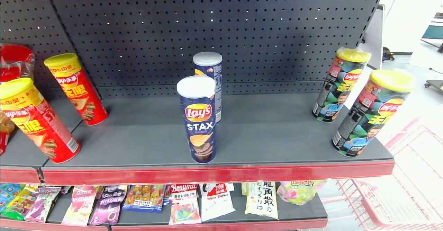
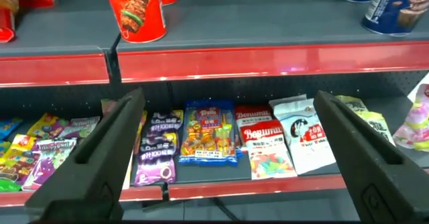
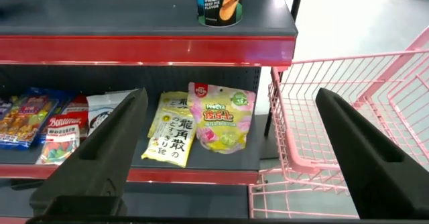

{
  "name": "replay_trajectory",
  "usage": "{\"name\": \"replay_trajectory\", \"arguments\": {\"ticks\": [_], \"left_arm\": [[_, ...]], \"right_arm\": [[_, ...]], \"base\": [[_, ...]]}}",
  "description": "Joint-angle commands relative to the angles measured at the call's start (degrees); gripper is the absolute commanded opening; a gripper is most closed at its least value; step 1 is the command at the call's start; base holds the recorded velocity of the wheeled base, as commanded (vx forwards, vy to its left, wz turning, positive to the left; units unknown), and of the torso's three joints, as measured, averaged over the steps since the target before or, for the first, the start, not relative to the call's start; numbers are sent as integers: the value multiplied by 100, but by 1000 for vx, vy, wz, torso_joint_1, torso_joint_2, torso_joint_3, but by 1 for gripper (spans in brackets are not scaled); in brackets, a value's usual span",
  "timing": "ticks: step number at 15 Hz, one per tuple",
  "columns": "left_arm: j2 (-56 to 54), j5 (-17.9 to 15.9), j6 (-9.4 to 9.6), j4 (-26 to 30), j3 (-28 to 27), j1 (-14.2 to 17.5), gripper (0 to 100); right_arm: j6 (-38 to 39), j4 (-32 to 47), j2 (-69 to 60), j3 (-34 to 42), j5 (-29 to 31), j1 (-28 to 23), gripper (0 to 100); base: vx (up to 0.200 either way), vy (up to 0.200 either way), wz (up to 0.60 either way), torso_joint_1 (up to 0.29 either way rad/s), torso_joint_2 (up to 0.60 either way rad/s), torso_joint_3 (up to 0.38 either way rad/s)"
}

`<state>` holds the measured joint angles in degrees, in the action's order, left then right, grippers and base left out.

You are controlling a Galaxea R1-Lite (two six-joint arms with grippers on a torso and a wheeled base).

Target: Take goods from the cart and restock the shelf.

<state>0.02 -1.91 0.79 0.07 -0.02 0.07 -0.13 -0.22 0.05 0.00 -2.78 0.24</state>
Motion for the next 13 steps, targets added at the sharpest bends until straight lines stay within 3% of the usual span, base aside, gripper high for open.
{"name": "replay_trajectory", "arguments": {"ticks": [1,3,13], "left_arm": [[-2,-2,0,1,2,1,100],[-2,-2,0,1,2,1,100],[-2,-2,-9,1,2,1,100]], "right_arm": [[-4,-4,4,0,-3,2,100],[-4,-4,13,0,-3,2,100],[-4,-4,4,0,-3,2,100]], "base": [[0,0,0,0,0,0],[100,0,0,1,1,4],[0,0,0,0,0,0]]}}
